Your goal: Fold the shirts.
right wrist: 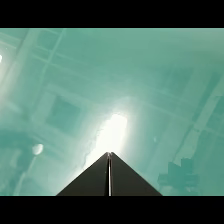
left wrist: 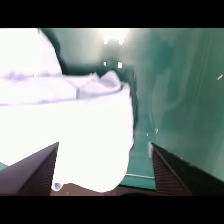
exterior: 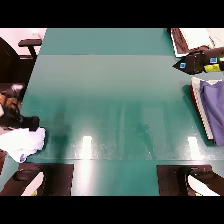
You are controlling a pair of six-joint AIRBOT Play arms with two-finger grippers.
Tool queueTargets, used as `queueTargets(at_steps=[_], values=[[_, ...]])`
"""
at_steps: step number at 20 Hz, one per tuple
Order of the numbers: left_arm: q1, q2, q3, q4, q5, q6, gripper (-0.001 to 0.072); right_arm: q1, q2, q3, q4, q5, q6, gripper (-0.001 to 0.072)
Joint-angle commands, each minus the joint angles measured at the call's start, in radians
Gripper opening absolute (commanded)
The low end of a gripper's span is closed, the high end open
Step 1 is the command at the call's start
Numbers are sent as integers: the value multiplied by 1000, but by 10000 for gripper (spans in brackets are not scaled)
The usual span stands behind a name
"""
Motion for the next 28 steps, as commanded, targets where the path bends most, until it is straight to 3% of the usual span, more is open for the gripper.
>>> queueTargets(at_steps=[1, 4, 5, 6, 7, 14, 15, 16, 17, 23, 24, 26, 27, 28], values=[[11, 6, -162, 28, 57, -65, 609, 0, -1, 1, 0, 0, 0, 13], [11, 6, -188, 29, 58, -100, 606, 0, -1, 1, 0, -1, 0, 13], [11, 6, -187, 29, 59, -110, 420, 0, -1, 1, 0, -1, 0, 13], [11, 6, -187, 29, 61, -108, 100, 0, -1, 1, 0, -1, 0, 13], [11, 6, -187, 29, 65, -108, 25, 0, -1, 1, 0, -1, 0, 13], [11, 6, -169, 80, 49, -108, 27, 0, -1, 1, 0, 0, 0, 13], [11, 6, -145, 108, 30, -107, 143, 0, -1, 1, 0, -1, 0, 13], [11, 6, -110, 127, 11, -107, 499, 0, -1, 1, 0, -1, 0, 13], [11, 6, -77, 145, 1, -108, 651, 0, -1, 1, 0, 0, 0, 13], [11, 6, -165, 179, 68, -122, 648, 0, 0, 1, 0, 3, 0, 13], [11, 6, -197, 179, 76, -137, 599, 0, -1, 1, 0, 2, 0, 13], [11, 6, -224, 176, 77, -137, 243, 0, 0, 1, 0, 0, 0, 13], [11, 6, -219, 175, 76, -136, 102, 0, -1, 1, 0, 0, 0, 13], [11, 6, -208, 176, 74, -136, 25, 0, 0, 1, 0, -1, 0, 13]])
